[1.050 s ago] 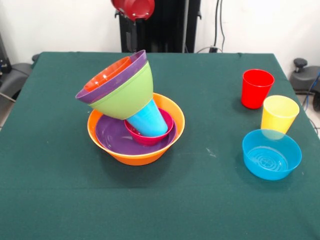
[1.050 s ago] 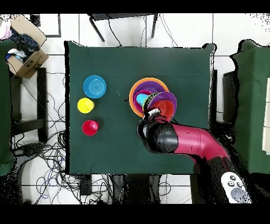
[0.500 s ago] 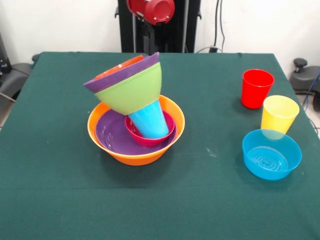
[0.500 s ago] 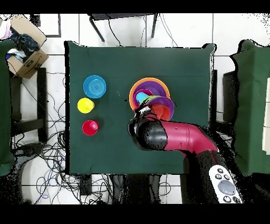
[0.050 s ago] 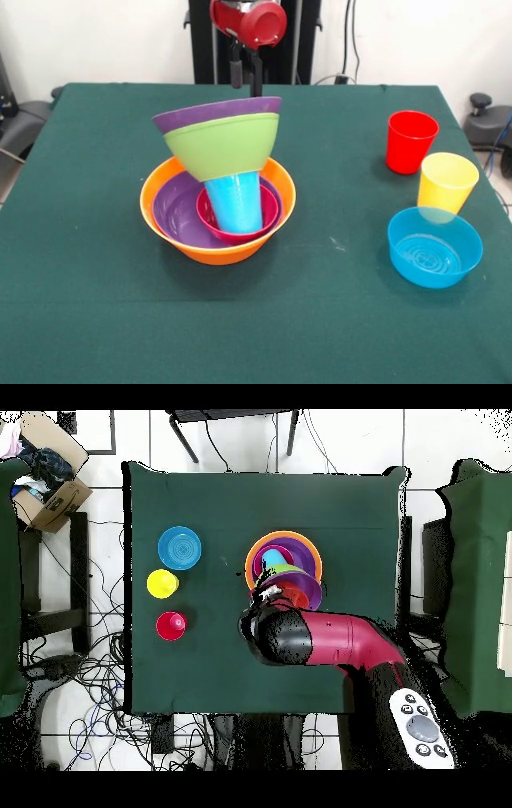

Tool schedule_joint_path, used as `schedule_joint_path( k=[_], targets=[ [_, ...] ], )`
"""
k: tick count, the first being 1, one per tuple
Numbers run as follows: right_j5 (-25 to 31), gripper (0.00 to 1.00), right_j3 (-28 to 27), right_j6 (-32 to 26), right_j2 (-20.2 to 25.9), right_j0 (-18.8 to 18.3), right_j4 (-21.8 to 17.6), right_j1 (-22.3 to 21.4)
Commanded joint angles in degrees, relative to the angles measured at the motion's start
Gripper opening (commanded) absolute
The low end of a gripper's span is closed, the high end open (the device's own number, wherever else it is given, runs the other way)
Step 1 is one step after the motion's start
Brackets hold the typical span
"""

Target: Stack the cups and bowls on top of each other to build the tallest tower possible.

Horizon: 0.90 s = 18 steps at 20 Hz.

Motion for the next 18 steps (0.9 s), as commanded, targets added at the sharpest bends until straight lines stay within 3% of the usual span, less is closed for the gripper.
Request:
schedule_joint_path(
  k=[1,18],
  targets=[
    [-2.3,1.00,-0.3,-3.3,2.6,0.0,-2.2,1.7],
    [2.5,1.00,-3.0,-6.1,3.2,-1.5,-2.0,-0.6]
  ],
)
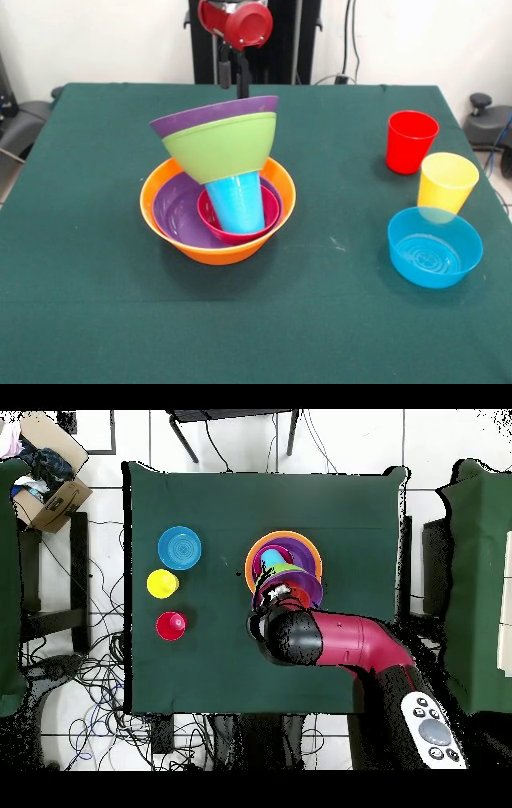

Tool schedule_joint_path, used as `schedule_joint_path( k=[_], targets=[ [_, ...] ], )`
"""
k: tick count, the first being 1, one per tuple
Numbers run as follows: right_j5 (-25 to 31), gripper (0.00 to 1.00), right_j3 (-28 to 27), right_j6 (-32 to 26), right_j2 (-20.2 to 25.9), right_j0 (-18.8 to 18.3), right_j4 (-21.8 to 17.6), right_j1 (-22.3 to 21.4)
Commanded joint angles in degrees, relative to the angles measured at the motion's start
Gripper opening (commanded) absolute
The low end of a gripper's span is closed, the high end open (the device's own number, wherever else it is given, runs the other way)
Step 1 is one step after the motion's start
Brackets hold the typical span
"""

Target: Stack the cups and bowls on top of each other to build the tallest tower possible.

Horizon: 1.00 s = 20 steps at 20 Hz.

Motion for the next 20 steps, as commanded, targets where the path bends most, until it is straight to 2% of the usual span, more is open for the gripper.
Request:
schedule_joint_path(
  k=[1,16,20],
  targets=[
    [3.2,1.00,-2.9,-6.1,2.8,0.4,-2.1,-0.7],
    [5.8,1.00,0.9,-7.1,7.3,-3.9,1.4,-3.9],
    [1.9,1.00,1.4,-5.5,8.9,-5.1,1.7,-3.6]
  ],
)
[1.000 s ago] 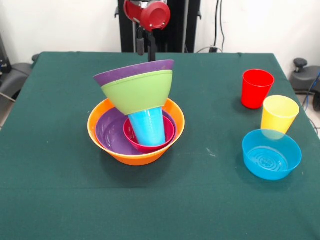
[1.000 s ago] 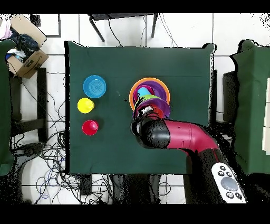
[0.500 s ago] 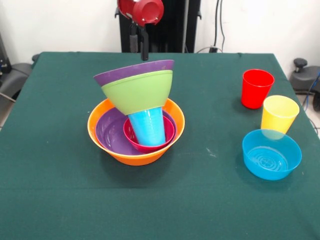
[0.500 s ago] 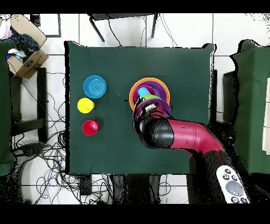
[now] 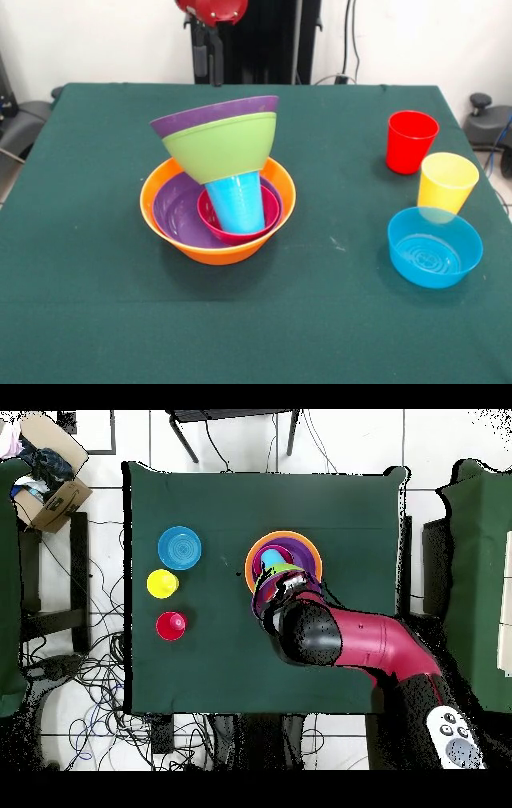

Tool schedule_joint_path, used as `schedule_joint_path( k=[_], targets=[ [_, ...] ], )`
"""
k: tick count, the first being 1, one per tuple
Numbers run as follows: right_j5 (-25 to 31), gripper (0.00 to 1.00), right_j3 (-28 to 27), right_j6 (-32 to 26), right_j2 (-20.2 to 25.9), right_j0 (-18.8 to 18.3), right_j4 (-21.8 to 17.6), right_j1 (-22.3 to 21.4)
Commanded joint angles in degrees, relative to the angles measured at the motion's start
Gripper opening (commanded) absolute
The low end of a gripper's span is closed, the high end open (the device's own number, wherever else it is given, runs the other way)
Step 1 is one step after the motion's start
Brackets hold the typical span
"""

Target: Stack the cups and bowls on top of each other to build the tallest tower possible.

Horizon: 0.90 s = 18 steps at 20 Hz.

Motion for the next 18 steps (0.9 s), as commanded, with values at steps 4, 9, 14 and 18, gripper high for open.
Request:
schedule_joint_path(
  k=[4,9,14,18],
  targets=[
    [-7.6,1.00,2.0,-1.5,5.1,-0.5,-1.1,1.6],
    [-14.2,1.00,0.2,1.4,1.4,2.9,-3.3,2.7],
    [-16.6,1.00,-0.4,2.3,-2.0,5.7,-2.2,3.0],
    [-18.3,1.00,0.4,2.6,-4.6,7.2,-1.4,3.0]
  ],
)
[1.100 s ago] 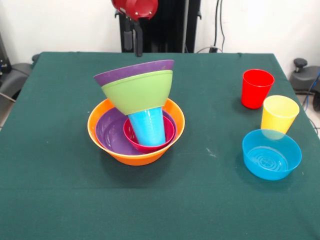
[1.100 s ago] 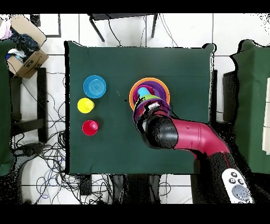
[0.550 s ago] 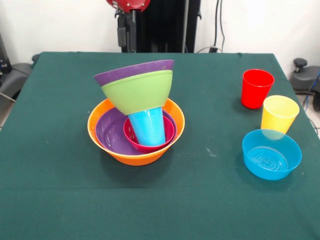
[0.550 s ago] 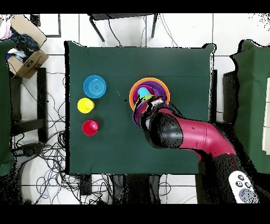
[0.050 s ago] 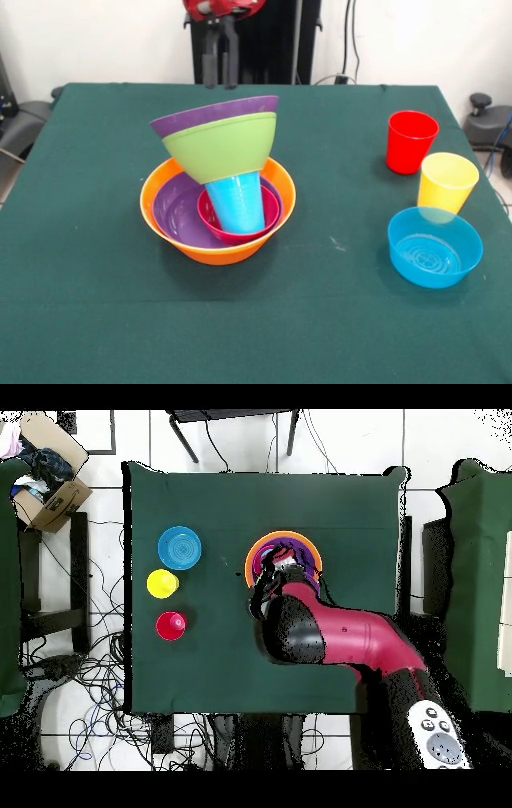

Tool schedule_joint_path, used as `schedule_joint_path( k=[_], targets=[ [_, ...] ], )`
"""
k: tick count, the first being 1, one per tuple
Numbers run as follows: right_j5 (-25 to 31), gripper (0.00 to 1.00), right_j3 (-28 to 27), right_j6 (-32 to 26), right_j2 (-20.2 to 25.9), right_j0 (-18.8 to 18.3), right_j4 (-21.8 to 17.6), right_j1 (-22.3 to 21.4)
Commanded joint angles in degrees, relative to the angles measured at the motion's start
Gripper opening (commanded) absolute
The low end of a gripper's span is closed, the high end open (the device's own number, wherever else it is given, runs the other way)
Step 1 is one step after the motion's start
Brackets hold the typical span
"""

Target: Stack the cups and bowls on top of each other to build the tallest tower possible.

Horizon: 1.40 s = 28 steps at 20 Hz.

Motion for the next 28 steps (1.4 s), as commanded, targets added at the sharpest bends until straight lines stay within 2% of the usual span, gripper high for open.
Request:
schedule_joint_path(
  k=[1,5,9,16,20,25,28],
  targets=[
    [-2.4,1.00,0.6,2.6,-3.9,3.6,-1.5,3.1],
    [-1.8,1.00,0.7,2.0,-5.1,4.0,-1.1,3.4],
    [2.0,1.00,0.1,0.4,-6.4,4.3,-1.2,3.7],
    [1.4,1.00,0.2,-0.5,-5.6,2.9,-1.5,5.3],
    [0.5,1.00,1.3,-0.3,-2.6,1.1,-0.9,4.7],
    [-3.6,1.00,2.6,1.2,0.2,-0.8,-1.1,4.0],
    [-5.2,1.00,2.5,1.2,0.2,-1.0,-1.9,3.7]
  ],
)
